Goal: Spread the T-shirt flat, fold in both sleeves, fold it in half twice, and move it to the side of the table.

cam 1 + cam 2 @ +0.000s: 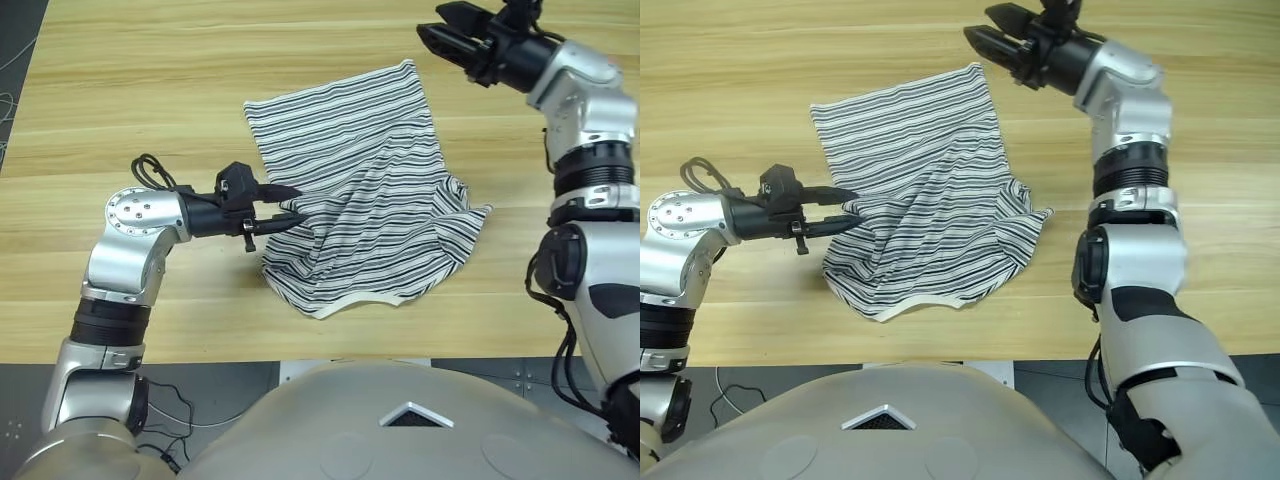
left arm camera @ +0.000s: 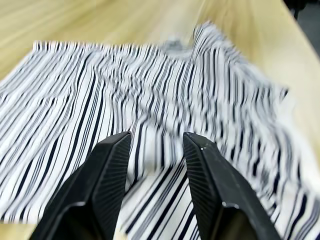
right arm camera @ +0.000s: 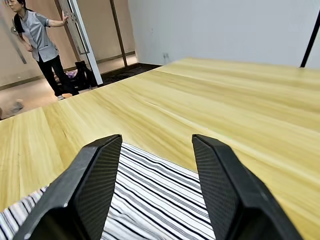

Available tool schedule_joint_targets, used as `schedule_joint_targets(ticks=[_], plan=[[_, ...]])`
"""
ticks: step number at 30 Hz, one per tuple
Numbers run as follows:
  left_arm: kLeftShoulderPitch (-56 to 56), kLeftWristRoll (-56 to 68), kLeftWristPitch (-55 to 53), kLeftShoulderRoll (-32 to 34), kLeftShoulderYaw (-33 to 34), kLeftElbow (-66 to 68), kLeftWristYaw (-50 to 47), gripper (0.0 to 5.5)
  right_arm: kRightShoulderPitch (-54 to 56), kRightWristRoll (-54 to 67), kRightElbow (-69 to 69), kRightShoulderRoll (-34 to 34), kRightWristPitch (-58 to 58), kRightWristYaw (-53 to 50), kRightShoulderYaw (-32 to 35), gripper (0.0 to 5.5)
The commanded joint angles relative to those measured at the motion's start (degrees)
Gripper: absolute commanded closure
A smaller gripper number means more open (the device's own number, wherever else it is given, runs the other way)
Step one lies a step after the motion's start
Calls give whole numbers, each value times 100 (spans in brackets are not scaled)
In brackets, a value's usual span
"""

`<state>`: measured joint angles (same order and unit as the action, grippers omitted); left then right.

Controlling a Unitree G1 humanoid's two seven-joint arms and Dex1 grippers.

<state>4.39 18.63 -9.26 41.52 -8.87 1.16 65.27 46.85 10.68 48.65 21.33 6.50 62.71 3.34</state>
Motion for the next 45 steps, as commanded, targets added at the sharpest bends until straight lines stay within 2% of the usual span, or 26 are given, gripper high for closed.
schedule_joint_targets(ticks=[1, 7, 14, 21, 29, 34, 45], plan=[[217, -513, 446, 146, -130, 609, 148, 356, -558, -631, -1, 622, -920, 586, -576, 291], [222, -806, 804, -167, -306, 1172, 129, 356, -930, -361, -366, 862, -969, 1630, -685, 291], [-212, -1068, 1074, -277, -577, 1438, 123, 356, -1383, -340, -990, 1050, -722, 2130, -905, 291], [-819, -1793, 1701, 326, -827, 1700, -52, 356, -1614, -439, -1349, 1188, -709, 2038, -1082, 291], [-1684, -1358, 1939, 953, -151, 1188, -429, 356, -1860, -340, -1745, 1185, -522, 1912, -1105, 291], [-2440, -1013, 1865, 1085, 323, 694, -520, 356, -1975, -322, -1904, 1189, -446, 1835, -1097, 291], [-3659, -360, 1352, 1275, 835, -910, -382, 356, -1990, -480, -1860, 1273, -580, 1660, -1205, 291]])
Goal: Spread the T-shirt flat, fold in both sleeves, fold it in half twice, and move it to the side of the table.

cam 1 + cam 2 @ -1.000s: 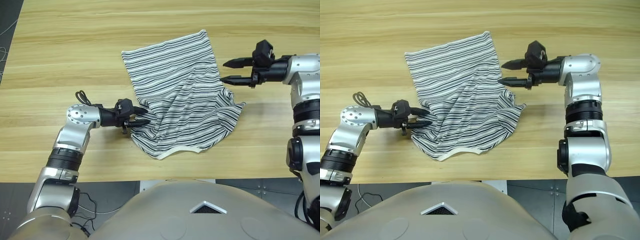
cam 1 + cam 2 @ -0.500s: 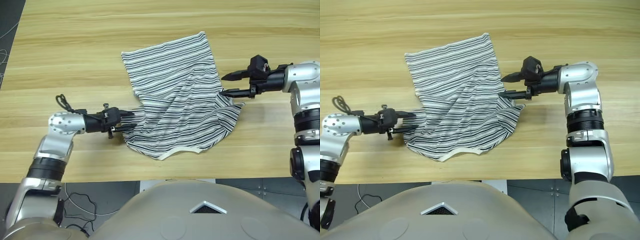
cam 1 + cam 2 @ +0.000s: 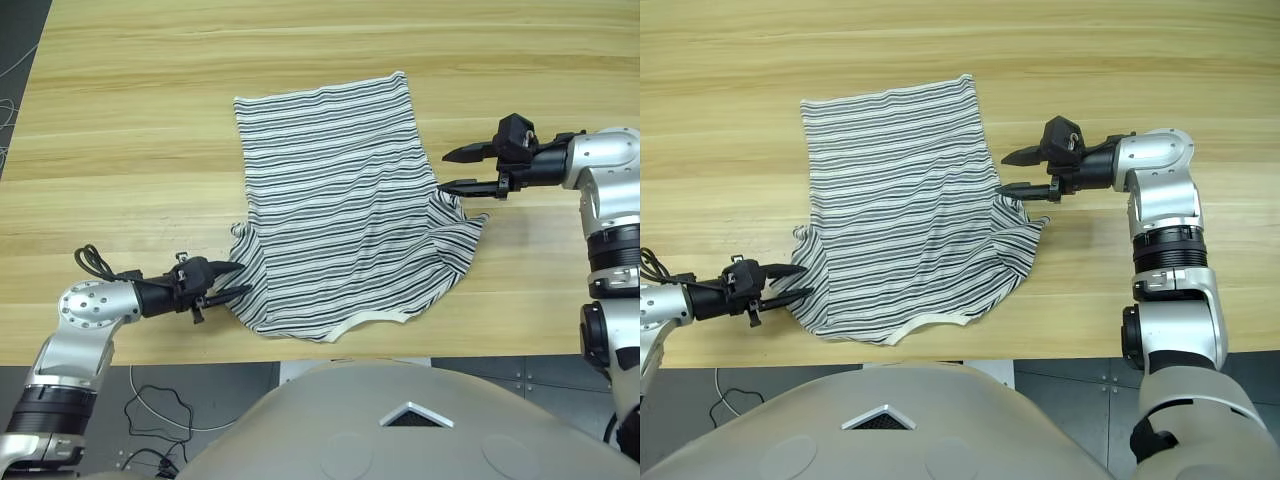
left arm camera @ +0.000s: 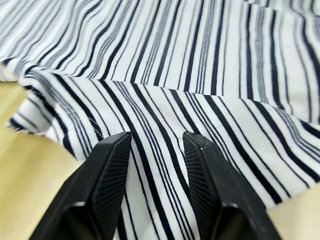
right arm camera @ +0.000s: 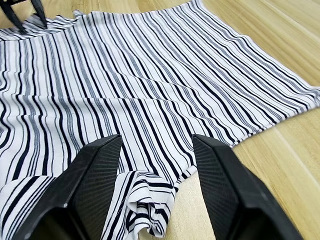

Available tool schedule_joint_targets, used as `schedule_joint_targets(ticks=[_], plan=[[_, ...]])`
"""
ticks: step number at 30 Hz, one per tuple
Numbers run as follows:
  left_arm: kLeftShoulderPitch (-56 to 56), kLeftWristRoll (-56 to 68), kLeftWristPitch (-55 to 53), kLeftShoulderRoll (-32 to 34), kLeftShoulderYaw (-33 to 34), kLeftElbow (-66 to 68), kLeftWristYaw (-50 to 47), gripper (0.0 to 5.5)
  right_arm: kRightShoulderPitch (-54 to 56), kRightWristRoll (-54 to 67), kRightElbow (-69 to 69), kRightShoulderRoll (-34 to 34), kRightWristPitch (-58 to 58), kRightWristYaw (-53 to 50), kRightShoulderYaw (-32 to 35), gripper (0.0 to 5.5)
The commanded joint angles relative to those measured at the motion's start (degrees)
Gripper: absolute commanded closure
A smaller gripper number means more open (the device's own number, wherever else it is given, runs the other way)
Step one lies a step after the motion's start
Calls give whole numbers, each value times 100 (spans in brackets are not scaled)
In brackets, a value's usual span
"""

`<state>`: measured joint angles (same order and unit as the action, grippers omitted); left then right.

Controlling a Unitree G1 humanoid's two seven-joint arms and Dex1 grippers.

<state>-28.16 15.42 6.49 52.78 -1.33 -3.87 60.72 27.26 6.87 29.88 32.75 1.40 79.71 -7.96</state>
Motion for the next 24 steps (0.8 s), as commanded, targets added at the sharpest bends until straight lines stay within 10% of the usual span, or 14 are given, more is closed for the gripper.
schedule_joint_targets(ticks=[1, 17, 24], plan=[[-476, -47, -251, 161, 125, -515, 58, 356, -55, -156, 33, 151, -120, -48, -123, 291], [643, 494, -695, 156, 1185, -824, 28, 356, -273, -1379, 435, 620, -1178, -343, -1033, 291], [996, 177, -735, -130, 672, -847, -27, 356, 331, -1601, 1469, 49, -1939, -1690, -917, 291]])
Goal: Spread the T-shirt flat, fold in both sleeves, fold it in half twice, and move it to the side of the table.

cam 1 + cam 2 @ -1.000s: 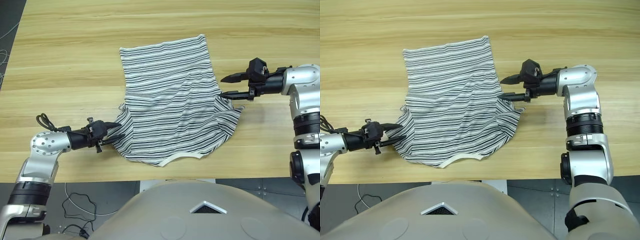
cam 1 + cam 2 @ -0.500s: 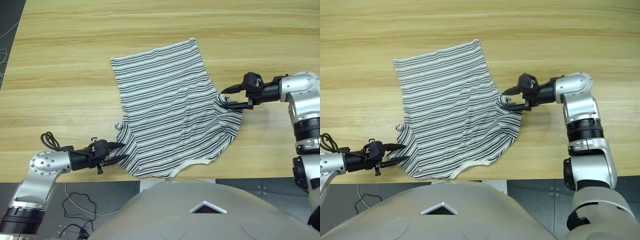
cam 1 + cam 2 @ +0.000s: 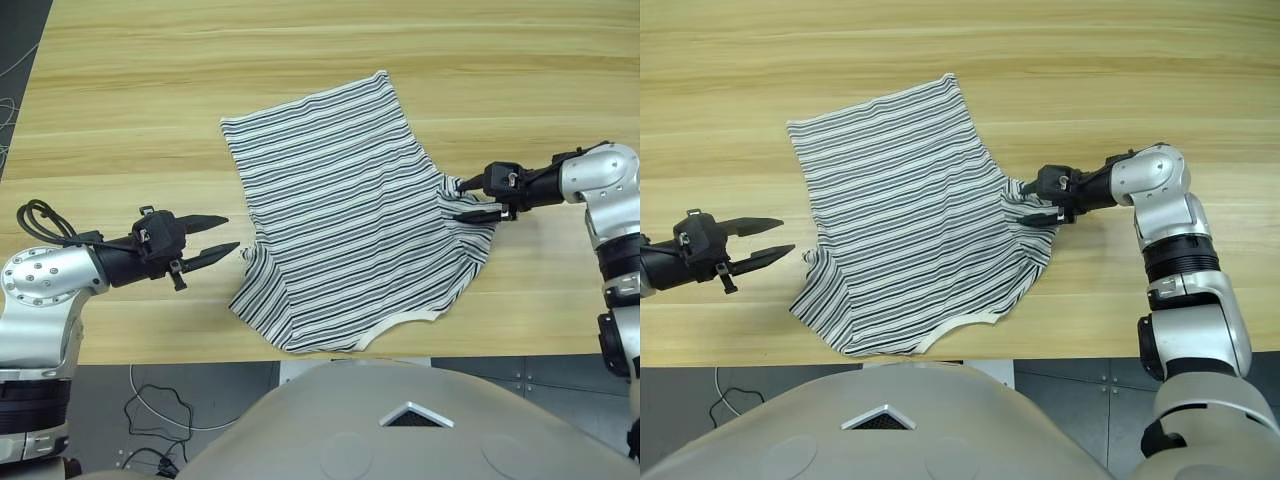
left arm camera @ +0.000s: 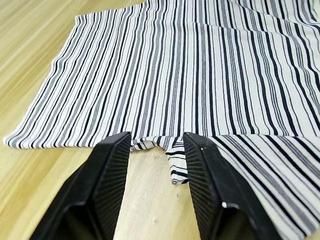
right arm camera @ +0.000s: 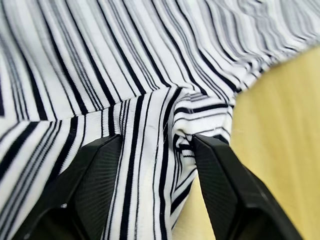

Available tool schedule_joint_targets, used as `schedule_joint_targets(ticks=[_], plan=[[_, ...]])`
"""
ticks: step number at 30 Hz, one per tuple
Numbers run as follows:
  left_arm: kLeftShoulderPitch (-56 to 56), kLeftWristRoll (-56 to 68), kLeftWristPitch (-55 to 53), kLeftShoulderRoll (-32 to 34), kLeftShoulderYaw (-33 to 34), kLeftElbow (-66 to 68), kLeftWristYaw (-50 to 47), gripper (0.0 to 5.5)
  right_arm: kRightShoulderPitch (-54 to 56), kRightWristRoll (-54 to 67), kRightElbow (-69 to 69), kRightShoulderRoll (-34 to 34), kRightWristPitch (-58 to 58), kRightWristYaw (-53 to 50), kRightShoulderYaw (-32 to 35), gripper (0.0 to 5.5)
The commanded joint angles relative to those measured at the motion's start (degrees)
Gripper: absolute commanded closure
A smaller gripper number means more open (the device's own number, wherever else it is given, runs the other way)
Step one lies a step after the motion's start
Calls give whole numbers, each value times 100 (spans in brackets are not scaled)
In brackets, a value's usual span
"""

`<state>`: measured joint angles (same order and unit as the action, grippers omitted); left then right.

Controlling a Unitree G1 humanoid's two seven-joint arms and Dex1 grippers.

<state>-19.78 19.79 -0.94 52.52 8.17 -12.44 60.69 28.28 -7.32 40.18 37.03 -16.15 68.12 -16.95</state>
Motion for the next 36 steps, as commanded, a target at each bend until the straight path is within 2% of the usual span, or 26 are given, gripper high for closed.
schedule_joint_targets(ticks=[1, 8, 11, 15, 19, 23, 26, 30, 33, 36], plan=[[212, -293, 10, -122, -310, 46, -33, 356, 275, -212, 551, -486, -247, -646, -51, 291], [445, -466, 44, -239, -450, 163, -81, 356, 397, -657, 1350, -983, -797, -1463, -398, 291], [769, -748, 106, -489, -748, 436, -243, 356, 523, -388, 1539, -1129, -817, -1625, -172, 291], [1353, -1270, 191, -852, -1147, 953, -591, 356, 659, -207, 1634, -950, -779, -1463, 42, 291], [2002, -1541, 135, -1177, -1463, 1257, -742, 356, 872, 772, 1396, -1038, -242, -872, 780, 291], [2425, -1696, 120, -1399, -1716, 1561, -758, 356, 802, 2229, 347, -1083, 1209, 210, 1513, 291], [2514, -1735, 107, -1451, -1773, 1685, -761, 356, 703, 2965, -414, -981, 2417, 720, 1755, 291], [2413, -1757, 126, -1479, -1785, 1682, -803, 356, 162, 2851, -1174, -439, 3217, 1472, 1284, 291], [2358, -1773, 140, -1510, -1761, 1701, -863, 356, -366, 2489, -1557, 92, 3255, 1964, 832, 291], [2359, -1800, 164, -1550, -1789, 1751, -894, 356, -555, 2372, -1519, 320, 3179, 2070, 811, 291]])
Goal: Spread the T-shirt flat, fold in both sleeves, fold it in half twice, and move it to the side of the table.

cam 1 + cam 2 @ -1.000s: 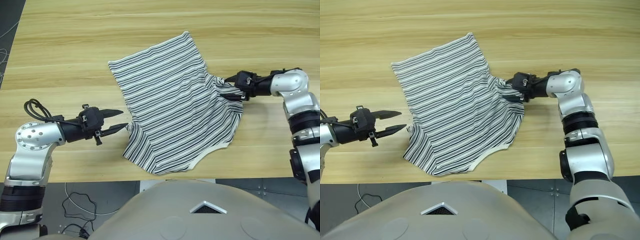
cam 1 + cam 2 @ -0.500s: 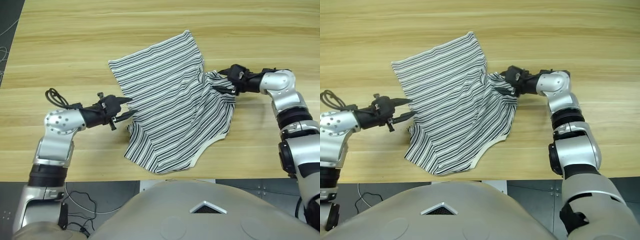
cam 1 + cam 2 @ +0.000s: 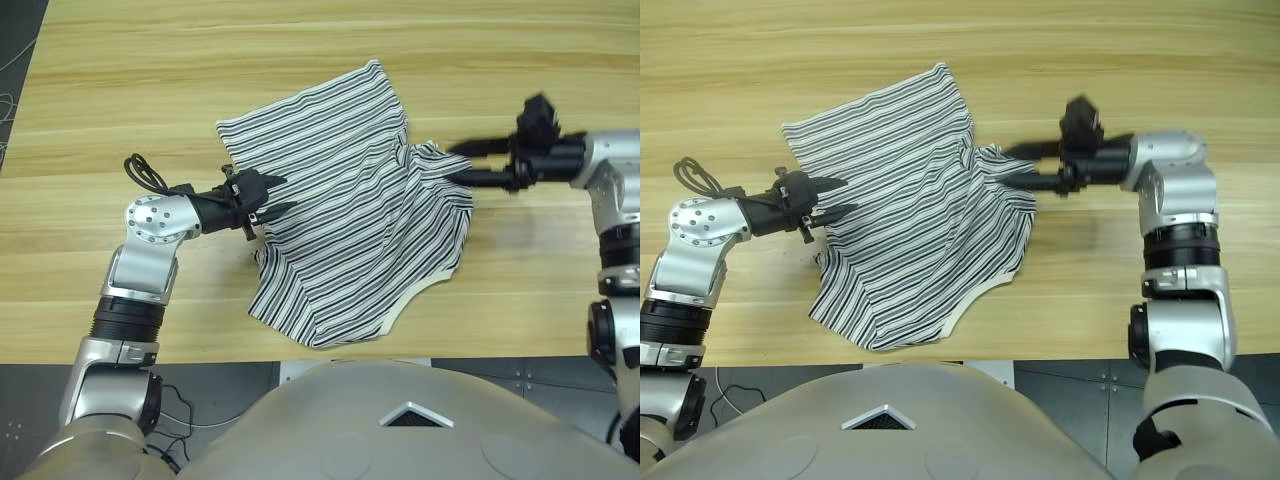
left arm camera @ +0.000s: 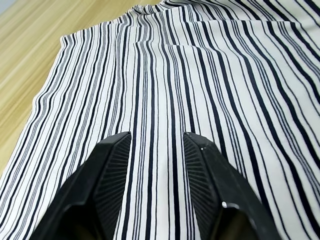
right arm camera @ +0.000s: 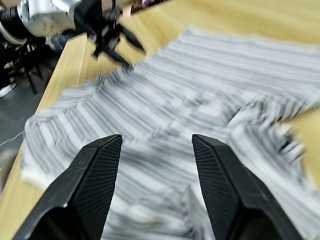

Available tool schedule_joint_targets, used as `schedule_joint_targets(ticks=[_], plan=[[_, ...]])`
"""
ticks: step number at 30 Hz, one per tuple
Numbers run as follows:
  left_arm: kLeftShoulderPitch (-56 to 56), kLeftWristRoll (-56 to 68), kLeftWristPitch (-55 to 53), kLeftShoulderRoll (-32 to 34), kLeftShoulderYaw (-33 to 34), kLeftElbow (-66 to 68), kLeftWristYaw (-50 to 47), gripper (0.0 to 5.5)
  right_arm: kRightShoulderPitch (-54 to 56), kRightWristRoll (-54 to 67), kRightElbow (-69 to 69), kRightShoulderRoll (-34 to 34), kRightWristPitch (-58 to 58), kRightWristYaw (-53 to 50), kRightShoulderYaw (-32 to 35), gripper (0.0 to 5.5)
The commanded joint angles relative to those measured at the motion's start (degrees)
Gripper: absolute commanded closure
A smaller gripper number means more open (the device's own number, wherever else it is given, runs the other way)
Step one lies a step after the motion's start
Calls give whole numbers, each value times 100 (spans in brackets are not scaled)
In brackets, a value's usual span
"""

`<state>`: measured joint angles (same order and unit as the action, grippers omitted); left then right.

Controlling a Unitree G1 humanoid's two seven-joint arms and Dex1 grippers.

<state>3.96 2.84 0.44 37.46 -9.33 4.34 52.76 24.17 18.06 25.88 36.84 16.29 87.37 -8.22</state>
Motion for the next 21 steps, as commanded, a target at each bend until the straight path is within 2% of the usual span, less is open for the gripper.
schedule_joint_targets(ticks=[1, 6, 15, 21], plan=[[-18, -106, 32, -45, -41, 75, -103, 356, -144, -196, 22, 361, -96, 135, -46, 291], [-13, -111, 56, -39, -18, 105, -71, 356, -162, -439, 440, 225, -401, -62, -113, 291], [-57, -103, 99, -28, 1, 74, -76, 356, -368, -1393, 1231, -372, -1429, -1091, -627, 291], [149, -231, 116, -202, -63, 265, -270, 356, -341, -1902, 1711, -271, -1892, -1624, -909, 291]])
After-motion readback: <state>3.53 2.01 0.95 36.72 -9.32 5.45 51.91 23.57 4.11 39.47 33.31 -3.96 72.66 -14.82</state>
